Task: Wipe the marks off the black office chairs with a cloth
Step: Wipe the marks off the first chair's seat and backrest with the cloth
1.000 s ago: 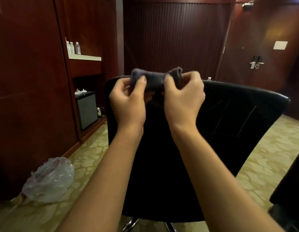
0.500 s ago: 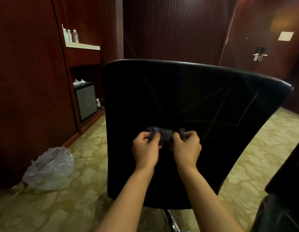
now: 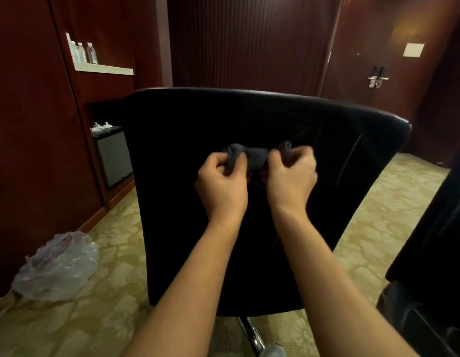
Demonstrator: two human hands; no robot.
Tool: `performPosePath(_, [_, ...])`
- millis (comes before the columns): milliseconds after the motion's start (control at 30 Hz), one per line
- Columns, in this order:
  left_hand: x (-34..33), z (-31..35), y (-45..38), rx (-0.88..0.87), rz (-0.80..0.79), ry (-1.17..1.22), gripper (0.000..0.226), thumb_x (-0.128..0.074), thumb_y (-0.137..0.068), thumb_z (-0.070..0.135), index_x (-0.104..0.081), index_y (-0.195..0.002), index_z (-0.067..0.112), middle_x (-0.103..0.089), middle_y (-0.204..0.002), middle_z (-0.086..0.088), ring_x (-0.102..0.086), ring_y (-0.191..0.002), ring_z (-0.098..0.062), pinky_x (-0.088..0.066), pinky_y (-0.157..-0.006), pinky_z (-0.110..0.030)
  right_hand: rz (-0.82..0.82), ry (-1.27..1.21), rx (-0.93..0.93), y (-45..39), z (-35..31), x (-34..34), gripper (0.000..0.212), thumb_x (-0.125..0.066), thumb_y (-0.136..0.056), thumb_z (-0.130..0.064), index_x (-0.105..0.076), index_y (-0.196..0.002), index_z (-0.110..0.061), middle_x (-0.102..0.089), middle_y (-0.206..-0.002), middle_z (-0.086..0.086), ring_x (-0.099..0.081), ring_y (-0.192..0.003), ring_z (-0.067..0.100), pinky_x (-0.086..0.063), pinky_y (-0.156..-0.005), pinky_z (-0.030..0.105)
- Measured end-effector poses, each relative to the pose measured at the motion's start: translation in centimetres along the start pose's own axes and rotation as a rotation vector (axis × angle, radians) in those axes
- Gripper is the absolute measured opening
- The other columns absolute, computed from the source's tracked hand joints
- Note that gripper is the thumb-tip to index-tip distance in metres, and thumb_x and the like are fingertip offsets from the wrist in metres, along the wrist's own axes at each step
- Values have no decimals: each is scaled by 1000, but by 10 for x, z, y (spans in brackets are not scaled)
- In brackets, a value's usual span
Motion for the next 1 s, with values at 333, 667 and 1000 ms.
performPosePath(333, [20, -76, 40, 263, 42, -30, 8, -69, -92, 16, -63, -95, 11, -73, -91, -8, -71, -76, -10, -60, -65, -26, -87, 51, -236, 35, 82, -2, 15, -66, -90, -24, -56, -84, -14, -56, -71, -8, -62, -76, 19, -42, -68, 26])
performPosePath(667, [-44, 53, 9, -50, -37, 57, 17, -70, -91, 23, -59, -77, 23, -72, -72, -1, -72, -59, -15, -61, -60, -36, 27, -92, 88, -47, -32, 36, 21, -68, -85, -30, -54, -78, -16, -59, -71, -8, -60, -68, 5, -54, -71, 25])
performPosePath(1000, [-15, 24, 7, -156, 136, -91, 13, -67, -91, 29, -59, -88, 20, -72, -81, -2, -70, -75, -14, -59, -72, -38, -66, -155, 22, -4, -2, 5, 16, -63, -94, -25, -51, -91, -15, -60, -79, -9, -62, -74, 5, -52, -72, 27])
Point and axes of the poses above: each hand's wrist, its own y-axis away from the middle knuckle, its own x-axis out of the back of the hand, z = x × y, the point moved 7 cm from there along -y, towards the middle knuckle
